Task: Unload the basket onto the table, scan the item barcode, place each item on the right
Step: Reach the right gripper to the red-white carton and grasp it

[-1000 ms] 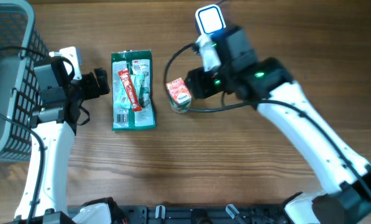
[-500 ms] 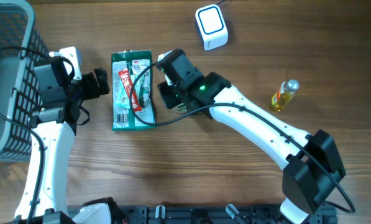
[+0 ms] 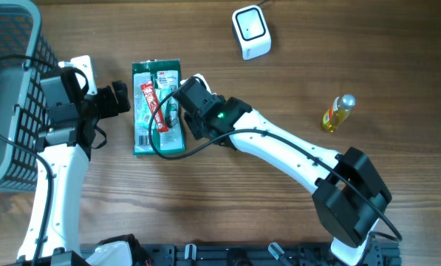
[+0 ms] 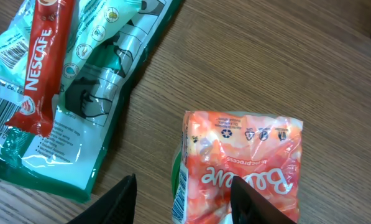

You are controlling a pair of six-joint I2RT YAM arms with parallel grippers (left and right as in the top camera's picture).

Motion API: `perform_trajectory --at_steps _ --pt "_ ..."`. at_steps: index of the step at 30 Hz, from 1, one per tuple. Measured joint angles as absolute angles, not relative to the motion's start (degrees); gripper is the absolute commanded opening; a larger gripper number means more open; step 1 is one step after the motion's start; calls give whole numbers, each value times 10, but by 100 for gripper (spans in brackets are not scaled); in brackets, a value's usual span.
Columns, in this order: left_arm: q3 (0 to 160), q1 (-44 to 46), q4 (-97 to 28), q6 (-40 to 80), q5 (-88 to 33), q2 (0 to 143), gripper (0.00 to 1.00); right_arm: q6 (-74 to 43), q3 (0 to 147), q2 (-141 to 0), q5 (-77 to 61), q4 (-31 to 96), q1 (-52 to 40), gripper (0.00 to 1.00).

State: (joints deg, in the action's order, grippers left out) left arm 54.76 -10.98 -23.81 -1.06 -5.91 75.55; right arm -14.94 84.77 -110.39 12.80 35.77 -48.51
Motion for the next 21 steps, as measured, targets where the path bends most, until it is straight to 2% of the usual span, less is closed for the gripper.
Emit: perform_trajectory --at_steps 6,8,21 --pt "548 -110 -238 -11 -59 755 100 -149 848 -1104 132 363 -485 46" --pt "548 -110 -238 -11 -59 755 100 -145 848 -1104 132 362 -485 50" --pt "548 -110 -238 -11 -59 755 100 -48 848 -1104 162 355 -485 50"
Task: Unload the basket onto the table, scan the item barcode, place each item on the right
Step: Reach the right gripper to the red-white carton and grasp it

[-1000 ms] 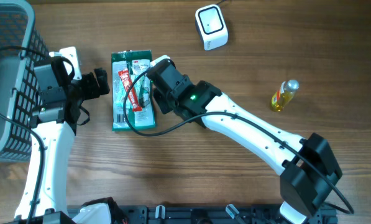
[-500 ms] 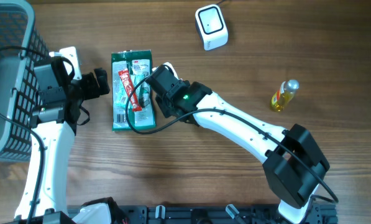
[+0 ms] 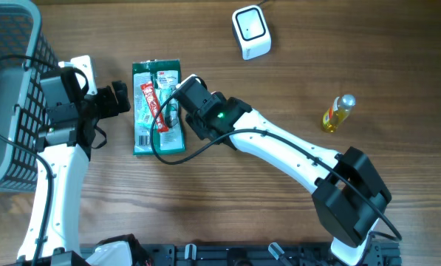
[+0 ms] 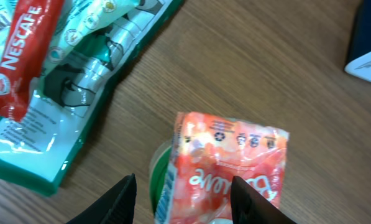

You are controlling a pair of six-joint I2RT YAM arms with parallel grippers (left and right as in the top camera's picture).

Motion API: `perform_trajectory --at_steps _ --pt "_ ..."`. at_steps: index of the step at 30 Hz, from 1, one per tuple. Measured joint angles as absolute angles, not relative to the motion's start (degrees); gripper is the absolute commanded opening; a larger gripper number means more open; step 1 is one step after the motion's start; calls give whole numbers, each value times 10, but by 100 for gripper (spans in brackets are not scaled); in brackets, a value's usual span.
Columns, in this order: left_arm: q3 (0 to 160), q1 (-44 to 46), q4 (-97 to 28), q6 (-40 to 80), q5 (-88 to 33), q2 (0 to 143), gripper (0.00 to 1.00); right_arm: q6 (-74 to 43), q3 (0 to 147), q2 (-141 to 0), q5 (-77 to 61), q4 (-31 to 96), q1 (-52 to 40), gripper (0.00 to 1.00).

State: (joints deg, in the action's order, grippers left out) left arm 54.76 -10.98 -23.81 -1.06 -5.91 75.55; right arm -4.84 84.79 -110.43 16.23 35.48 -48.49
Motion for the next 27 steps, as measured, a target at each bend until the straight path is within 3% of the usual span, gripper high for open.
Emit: perform_trajectory --at_steps 3,7,10,13,17,18,20,27 --pt "548 -110 -238 -11 -59 755 100 -44 848 -1104 186 355 -485 49" --pt "548 -110 -238 -11 -59 755 100 -44 849 -1104 196 362 -485 39" --pt "548 -110 -238 -11 -59 755 100 -47 849 -1104 191 370 -486 36" --pt "548 -110 -238 -11 -59 755 100 -47 849 -1104 188 371 -486 23" --pt "548 -110 -238 -11 -59 755 100 -48 849 -1104 175 372 -486 33" --pt "548 -110 -238 -11 -59 755 100 -48 849 -1104 165 372 -486 27" --pt "548 -110 -238 -11 -59 755 100 -49 849 -1104 157 372 -486 7" --pt "548 -110 -238 -11 -59 755 100 -64 859 -1085 144 375 -479 4"
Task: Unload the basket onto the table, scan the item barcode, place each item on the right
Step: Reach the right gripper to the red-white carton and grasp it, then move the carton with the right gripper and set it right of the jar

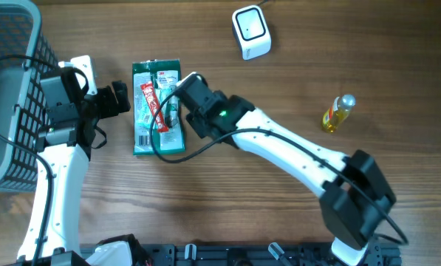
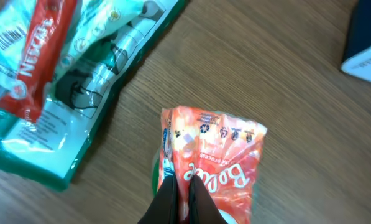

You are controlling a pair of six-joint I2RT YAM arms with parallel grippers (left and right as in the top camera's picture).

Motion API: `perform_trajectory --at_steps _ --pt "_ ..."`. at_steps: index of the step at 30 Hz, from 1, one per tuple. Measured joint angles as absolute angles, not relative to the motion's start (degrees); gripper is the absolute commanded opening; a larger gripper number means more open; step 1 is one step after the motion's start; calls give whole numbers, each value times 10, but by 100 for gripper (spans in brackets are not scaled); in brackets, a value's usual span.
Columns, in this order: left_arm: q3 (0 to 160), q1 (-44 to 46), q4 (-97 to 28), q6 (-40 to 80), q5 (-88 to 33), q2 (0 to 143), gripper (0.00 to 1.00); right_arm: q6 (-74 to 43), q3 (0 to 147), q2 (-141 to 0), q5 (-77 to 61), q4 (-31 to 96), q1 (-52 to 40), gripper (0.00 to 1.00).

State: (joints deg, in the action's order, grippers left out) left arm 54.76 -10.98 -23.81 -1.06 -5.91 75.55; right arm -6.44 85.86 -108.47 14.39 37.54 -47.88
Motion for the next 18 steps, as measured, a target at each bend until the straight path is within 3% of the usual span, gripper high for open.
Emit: perform_trajectory --at_steps 5,9,14,18 --pt "548 -110 -238 -11 -59 755 100 -125 868 -940 37 443 -375 4" --pt "548 -110 -238 -11 -59 755 100 -152 835 -930 -106 478 -253 4" --pt "548 -110 -238 -11 -59 755 100 -180 646 -934 -246 330 -203 4" --pt "548 -110 -238 -11 -59 755 100 -255 532 -935 -283 162 -203 4"
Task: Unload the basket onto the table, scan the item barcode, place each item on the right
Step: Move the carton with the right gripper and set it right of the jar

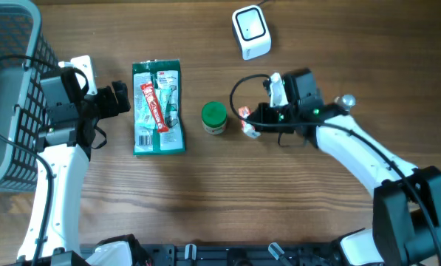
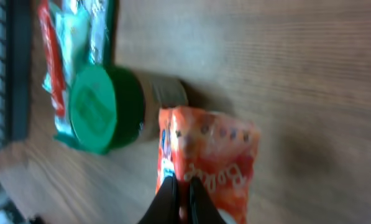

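My right gripper (image 2: 179,194) is shut on the edge of an orange-red snack packet (image 2: 213,155). In the overhead view that packet (image 1: 246,123) hangs at the right gripper (image 1: 254,122) near the table's middle, just right of a green-lidded jar (image 1: 214,117). The white barcode scanner (image 1: 251,31) stands at the far edge, well beyond the packet. No barcode on the packet can be made out. My left gripper (image 1: 120,99) rests at the left, beside a green packet (image 1: 158,108); its jaws are not distinguishable.
A red Nescafe stick (image 1: 152,106) lies on the green packet. A dark wire basket (image 1: 6,96) fills the far left. A small yellow bottle (image 1: 346,99) peeks from behind my right arm. The green jar lid (image 2: 95,109) is close to the held packet.
My right gripper, shut on the orange packet, has moved from beside the green packet to the right, towards the table's middle. Its wrist has turned. The green-lidded jar now stands uncovered.
My right gripper first stood open around the orange packet resting on the green-lidded jar, next to the green packet. It stayed open a moment later, then was shut on the packet. Now the packet is held to the right of the jar. The left arm has not moved.
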You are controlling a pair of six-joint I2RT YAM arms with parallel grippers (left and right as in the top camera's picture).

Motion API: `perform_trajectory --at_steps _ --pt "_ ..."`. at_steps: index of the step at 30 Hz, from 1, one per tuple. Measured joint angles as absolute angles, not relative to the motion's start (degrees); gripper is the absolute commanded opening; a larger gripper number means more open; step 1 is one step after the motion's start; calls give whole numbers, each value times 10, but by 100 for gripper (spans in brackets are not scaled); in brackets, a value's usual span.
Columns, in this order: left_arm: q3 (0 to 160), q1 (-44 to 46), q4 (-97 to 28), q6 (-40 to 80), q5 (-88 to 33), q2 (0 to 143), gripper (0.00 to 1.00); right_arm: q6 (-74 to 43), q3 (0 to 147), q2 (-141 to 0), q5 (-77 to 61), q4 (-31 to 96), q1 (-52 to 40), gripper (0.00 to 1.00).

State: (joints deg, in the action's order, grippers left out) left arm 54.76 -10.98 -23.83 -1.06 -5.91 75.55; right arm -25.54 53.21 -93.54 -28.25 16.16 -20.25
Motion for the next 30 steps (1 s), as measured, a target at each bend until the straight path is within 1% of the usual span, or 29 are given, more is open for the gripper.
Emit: perform_trajectory --at_steps 6,12,15,17,22,23,27,30 --pt "548 -110 -238 -11 -59 755 100 -349 441 -935 -289 18 -203 4" --pt "548 -110 -238 -11 -59 755 100 -399 380 -935 -289 -94 -203 4" --pt "548 -110 -238 -11 -59 755 100 -412 372 -935 -285 -100 -203 4" --pt "548 -110 -238 -11 -59 755 100 -414 372 -935 -280 -99 -203 7" --pt "548 -110 -238 -11 -59 755 100 -414 372 -935 -274 -99 -203 7" --pt "548 -110 -238 -11 -59 755 100 -414 372 -935 -269 -93 -203 12" --pt "548 -110 -238 -11 -59 755 100 -418 371 -935 -263 -84 -203 24" --pt "548 -110 -238 -11 -59 755 100 -420 371 -935 -261 -82 -203 29"
